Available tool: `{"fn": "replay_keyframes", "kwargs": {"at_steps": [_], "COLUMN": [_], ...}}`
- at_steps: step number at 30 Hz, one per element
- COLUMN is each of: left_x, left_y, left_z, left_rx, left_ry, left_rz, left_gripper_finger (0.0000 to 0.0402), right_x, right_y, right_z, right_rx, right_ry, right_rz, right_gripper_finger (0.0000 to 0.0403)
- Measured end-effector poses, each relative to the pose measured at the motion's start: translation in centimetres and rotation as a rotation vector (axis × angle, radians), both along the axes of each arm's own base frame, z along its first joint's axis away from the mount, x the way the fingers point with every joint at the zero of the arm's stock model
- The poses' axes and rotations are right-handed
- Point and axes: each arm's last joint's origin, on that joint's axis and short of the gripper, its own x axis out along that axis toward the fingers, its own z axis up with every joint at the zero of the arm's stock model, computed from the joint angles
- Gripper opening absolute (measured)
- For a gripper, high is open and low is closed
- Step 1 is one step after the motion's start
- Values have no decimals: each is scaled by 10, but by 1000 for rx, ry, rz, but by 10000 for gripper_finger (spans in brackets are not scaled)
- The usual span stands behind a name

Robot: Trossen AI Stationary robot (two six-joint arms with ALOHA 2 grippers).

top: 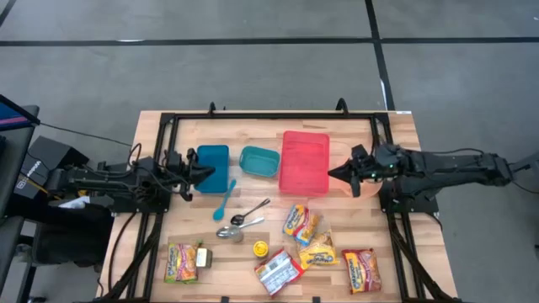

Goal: Pick & Place Food Item
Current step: Put the light blue noodle pack into the red bin

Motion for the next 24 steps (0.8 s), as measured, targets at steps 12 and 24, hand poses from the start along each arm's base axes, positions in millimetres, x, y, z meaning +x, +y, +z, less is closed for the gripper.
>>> {"fn": "replay_keyframes", "kwargs": {"at_steps": [12, 24], "left_x": [13, 51], "left_y": [-11, -34], "left_z": [1, 20], "left_rx": [-1, 46], "left_ry": [95, 235], "left_rz": [-101, -219], "left_gripper_finger": [0, 0], "right_x": [10, 8], "right_y": [34, 45], "right_z": [-13, -15], "right_rx": [-222, -271], "right_ry": [80, 80], "right_rz": [-93, -99], "right_gripper_finger": [1, 1]}}
